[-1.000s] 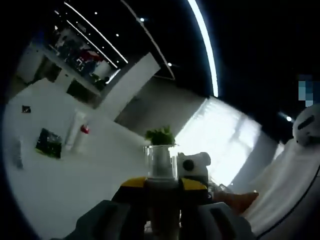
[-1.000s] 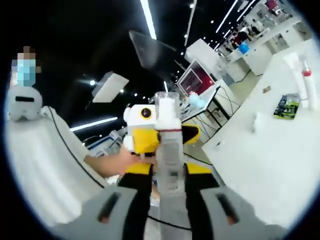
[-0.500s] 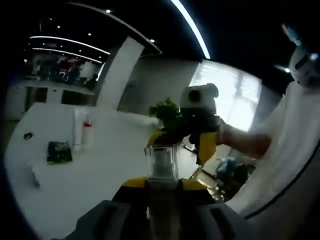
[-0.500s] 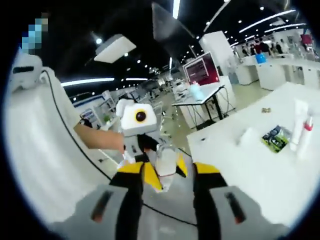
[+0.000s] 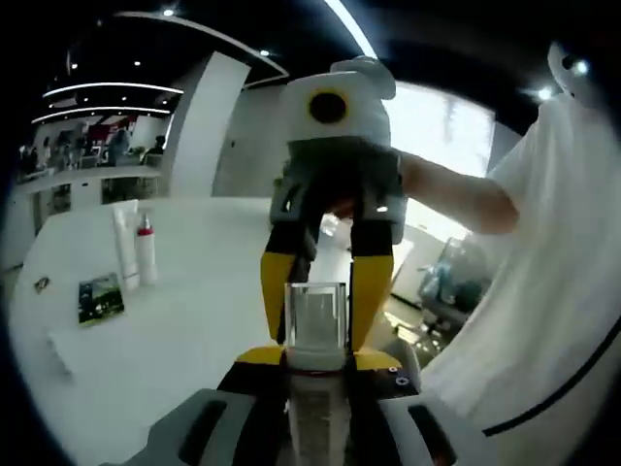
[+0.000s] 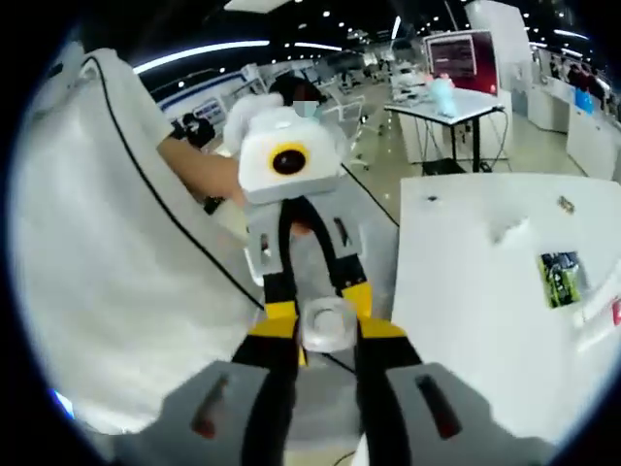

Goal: Arrange the skincare products in the storage area until every visible bottle or jar stands upright without overlapping.

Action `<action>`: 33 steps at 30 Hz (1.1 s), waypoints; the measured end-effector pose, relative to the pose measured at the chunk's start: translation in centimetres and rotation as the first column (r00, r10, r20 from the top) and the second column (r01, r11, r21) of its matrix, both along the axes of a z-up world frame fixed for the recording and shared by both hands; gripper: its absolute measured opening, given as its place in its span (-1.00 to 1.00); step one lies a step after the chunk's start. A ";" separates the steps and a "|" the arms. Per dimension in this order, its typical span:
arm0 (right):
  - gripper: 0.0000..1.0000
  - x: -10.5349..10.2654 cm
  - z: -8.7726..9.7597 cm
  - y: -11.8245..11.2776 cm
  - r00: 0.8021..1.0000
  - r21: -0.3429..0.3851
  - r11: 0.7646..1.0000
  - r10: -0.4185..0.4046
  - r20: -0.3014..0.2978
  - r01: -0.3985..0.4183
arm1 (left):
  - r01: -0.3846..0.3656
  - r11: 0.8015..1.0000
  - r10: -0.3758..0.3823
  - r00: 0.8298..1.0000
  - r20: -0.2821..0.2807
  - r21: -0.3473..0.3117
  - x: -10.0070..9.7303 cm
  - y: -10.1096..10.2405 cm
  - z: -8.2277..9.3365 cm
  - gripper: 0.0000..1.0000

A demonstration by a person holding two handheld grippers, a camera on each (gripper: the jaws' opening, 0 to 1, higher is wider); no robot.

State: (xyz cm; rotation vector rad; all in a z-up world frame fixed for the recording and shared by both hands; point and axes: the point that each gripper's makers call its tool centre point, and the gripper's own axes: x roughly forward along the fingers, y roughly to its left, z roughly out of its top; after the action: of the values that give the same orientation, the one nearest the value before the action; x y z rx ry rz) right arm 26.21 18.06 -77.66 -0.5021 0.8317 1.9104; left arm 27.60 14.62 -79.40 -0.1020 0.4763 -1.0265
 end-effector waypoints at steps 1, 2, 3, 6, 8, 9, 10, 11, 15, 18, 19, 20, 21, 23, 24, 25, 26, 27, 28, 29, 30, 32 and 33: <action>-0.57 -0.1 0.0 0.0 1.000 -0.004 1.000 0.014 0.004 -0.014 | -0.001 1.000 0.001 1.000 0.002 0.007 0.0 0.1 -0.1 -0.53; -0.58 -0.2 0.0 0.1 1.000 -0.006 1.000 0.024 0.009 -0.024 | -0.002 1.000 0.002 1.000 0.006 0.006 0.0 0.1 -0.2 -0.53; -0.59 -0.2 -0.1 0.0 0.998 -0.008 0.999 0.051 0.027 -0.051 | -0.002 1.000 0.002 1.000 0.003 0.005 0.0 0.1 -0.2 -0.53; -0.60 -0.2 -0.3 0.1 0.995 -0.025 0.997 0.081 0.065 -0.080 | -0.019 1.000 0.018 1.000 0.019 0.016 0.0 0.2 -0.5 -0.52; -0.61 -0.2 -0.5 0.2 0.990 -0.030 0.994 0.106 0.095 -0.103 | -0.032 0.999 0.031 0.999 0.034 0.021 0.2 0.3 -0.7 -0.52; -0.61 -0.1 -0.6 0.1 0.987 -0.045 0.992 0.120 0.107 -0.116 | -0.036 0.999 0.035 0.999 0.036 0.020 0.2 0.3 -0.8 -0.52; -0.61 -0.1 -0.6 0.1 0.983 -0.043 0.990 0.135 0.121 -0.131 | -0.050 0.999 0.049 0.998 0.047 0.020 0.4 0.3 -0.9 -0.52; -0.61 0.0 -0.7 0.1 0.980 -0.054 0.989 0.147 0.133 -0.141 | -0.058 0.998 0.057 0.997 0.051 0.021 0.5 0.4 -1.0 -0.52; -0.62 0.4 -1.3 0.0 0.965 -0.098 0.978 0.197 0.172 -0.183 | -0.109 0.993 0.107 0.993 0.040 0.035 1.0 0.4 -1.7 -0.51; -0.62 1.3 -1.4 -0.1 0.956 -0.123 0.974 0.212 0.205 -0.190 | -0.140 0.983 0.138 0.990 0.021 0.117 1.1 1.2 -3.5 -0.51; -0.62 1.6 -1.3 0.0 0.955 -0.121 0.975 0.209 0.209 -0.187 | -0.159 0.978 0.157 0.987 0.022 0.134 1.2 1.6 -4.0 -0.50; -0.62 1.9 -1.2 0.1 0.955 -0.120 0.975 0.207 0.212 -0.185 | -0.168 0.976 0.165 0.986 0.028 0.141 1.3 1.9 -4.1 -0.50; -0.62 2.4 -1.0 0.1 0.956 -0.122 0.976 0.202 0.212 -0.179 | -0.180 0.974 0.177 0.984 0.036 0.135 1.6 2.1 -3.9 -0.49; -0.62 3.7 -1.0 0.1 0.954 -0.130 0.979 0.184 0.235 -0.156 | -0.199 0.971 0.195 0.980 0.043 0.129 2.0 2.4 -3.7 -0.46; -0.62 4.5 -1.1 0.1 0.955 -0.141 0.981 0.165 0.248 -0.133 | -0.232 0.963 0.229 0.973 0.035 0.139 2.5 3.0 -3.7 -0.43; -0.62 5.2 -1.1 0.1 0.954 -0.141 0.983 0.151 0.257 -0.118 | -0.241 0.958 0.239 0.970 0.032 0.152 2.7 3.3 -3.9 -0.42; -0.62 5.7 -1.2 0.1 0.955 -0.146 0.984 0.141 0.262 -0.105 | -0.267 0.945 0.266 0.963 0.034 0.187 3.2 4.4 -4.2 -0.40; -0.62 6.2 -1.2 0.0 0.955 -0.151 0.984 0.130 0.268 -0.091 | -0.297 0.935 0.294 0.955 0.045 0.195 3.7 5.2 -4.1 -0.38; -0.62 7.0 -1.3 -0.1 0.954 -0.157 0.985 0.113 0.279 -0.070 | -0.320 0.922 0.315 0.947 0.055 0.217 4.0 6.1 -4.2 -0.35; -0.62 7.8 -1.3 -0.1 0.952 -0.162 0.985 0.095 0.290 -0.049 | -0.341 0.909 0.336 0.940 0.066 0.238 4.2 7.1 -4.2 -0.32; -0.62 8.5 -1.3 -0.3 0.952 -0.171 0.985 0.087 0.293 -0.038 | -0.378 0.885 0.372 0.925 0.077 0.270 4.6 8.7 -4.3 -0.28; -0.62 10.0 -1.4 -0.5 0.949 -0.179 0.984 0.062 0.309 -0.006 | -0.436 0.843 0.426 0.899 0.104 0.316 5.2 11.5 -4.6 -0.22; -0.62 10.6 -1.4 -0.6 0.948 -0.182 0.983 0.050 0.313 0.008 | -0.452 0.824 0.442 0.890 0.113 0.342 5.3 12.7 -4.8 -0.20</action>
State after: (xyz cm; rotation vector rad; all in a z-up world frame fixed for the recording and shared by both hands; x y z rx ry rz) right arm 36.78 17.45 -79.04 -0.9073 0.7919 1.7197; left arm 32.88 27.33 -84.23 0.1270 0.5746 -0.4636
